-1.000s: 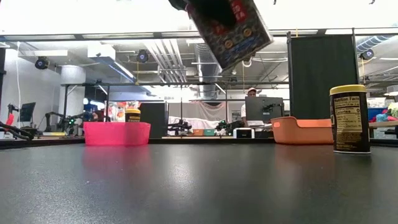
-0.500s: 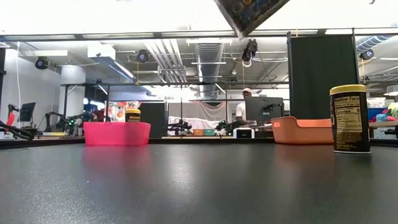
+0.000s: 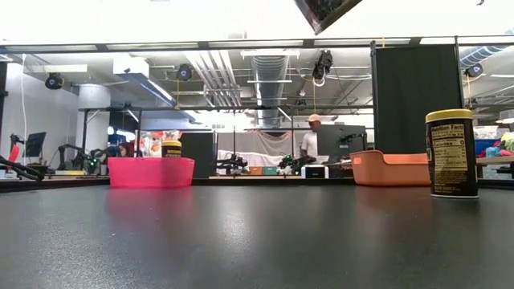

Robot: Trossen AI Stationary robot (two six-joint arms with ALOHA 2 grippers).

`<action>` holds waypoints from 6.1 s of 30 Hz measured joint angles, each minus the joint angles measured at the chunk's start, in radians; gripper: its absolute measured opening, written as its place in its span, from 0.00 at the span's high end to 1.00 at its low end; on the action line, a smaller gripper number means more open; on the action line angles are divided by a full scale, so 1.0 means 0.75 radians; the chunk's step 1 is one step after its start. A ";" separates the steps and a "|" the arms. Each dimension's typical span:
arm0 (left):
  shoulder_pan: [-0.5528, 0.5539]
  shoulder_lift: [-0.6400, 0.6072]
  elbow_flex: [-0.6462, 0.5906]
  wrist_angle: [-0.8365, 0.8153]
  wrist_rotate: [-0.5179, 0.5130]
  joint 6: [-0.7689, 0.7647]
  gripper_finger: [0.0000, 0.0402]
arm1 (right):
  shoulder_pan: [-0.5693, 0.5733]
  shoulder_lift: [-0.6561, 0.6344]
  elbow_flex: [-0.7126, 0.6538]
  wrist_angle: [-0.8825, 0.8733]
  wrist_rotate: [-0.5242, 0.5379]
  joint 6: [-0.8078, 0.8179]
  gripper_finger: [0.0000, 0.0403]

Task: Sort spices by type
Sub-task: Put the red seasoning can into the blue bin

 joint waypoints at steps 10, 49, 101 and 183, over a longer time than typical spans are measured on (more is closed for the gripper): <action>0.003 -0.004 0.000 0.014 -0.067 0.009 0.38 | 0.029 -0.066 0.057 -0.303 -0.042 0.186 0.55; 0.151 0.200 -0.001 1.061 0.395 0.336 0.34 | 1.045 -0.509 -0.587 -0.595 0.686 1.159 0.55; 0.192 1.000 0.889 1.382 0.263 0.321 0.34 | 1.280 -0.514 -0.679 -0.529 0.849 1.287 0.55; 0.130 0.979 0.896 0.884 -0.091 0.017 0.55 | 0.880 -0.445 0.014 -1.187 -0.209 1.119 0.44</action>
